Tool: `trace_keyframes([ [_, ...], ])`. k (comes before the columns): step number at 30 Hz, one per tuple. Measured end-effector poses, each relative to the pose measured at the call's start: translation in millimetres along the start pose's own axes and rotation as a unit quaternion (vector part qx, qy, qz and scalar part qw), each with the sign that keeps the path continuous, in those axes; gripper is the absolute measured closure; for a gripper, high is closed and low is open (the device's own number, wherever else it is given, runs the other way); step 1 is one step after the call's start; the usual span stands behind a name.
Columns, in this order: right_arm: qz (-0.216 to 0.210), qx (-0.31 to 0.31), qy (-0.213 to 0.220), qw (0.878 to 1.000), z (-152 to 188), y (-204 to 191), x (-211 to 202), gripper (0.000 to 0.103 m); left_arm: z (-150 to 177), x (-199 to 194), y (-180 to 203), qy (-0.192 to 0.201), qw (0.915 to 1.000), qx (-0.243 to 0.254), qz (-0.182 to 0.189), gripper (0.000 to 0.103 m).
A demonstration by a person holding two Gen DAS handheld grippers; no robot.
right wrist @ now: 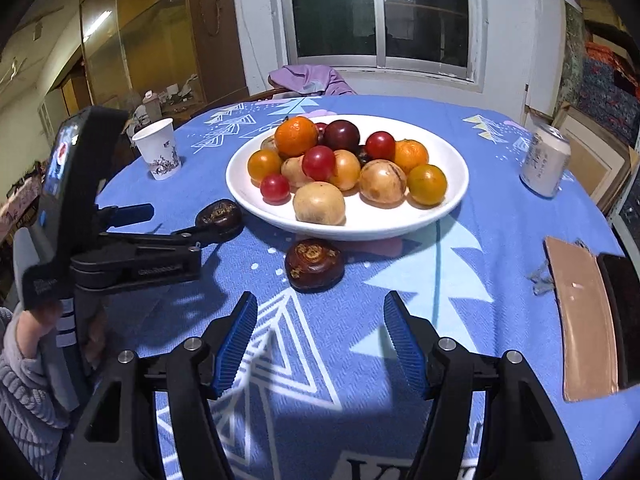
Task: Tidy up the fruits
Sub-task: 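Withdraw both open tools toward the two dark brown fruits, then grasp a dark brown fruit with the left tool while the right tool grasps a glossy brown fruit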
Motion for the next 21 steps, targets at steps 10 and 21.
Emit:
trace_keyframes([
  [10, -0.004, -0.003, -0.022, 1.000, -3.8, -8.1, 29.3, 0.038, -2.7, 0.4, 22.0, 0.008, 0.9984, 0.024, 0.050, 0.014],
  [21, -0.007, 0.004, -0.038, 0.999, -1.7, -7.3, 43.7, 0.044, -5.1, 15.3, 28.8, -0.012, 0.9962, 0.005, 0.086, 0.041],
])
Point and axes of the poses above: each gripper's, at about its wrist camera, not at the fingertips, and x roughly the way its jaws point, y to its right, z to its underside, the point moved 6 cm from there along x, roughly the way its jaws point, and after that the axes turned 12 degrees about y, right-handed, at the moved point
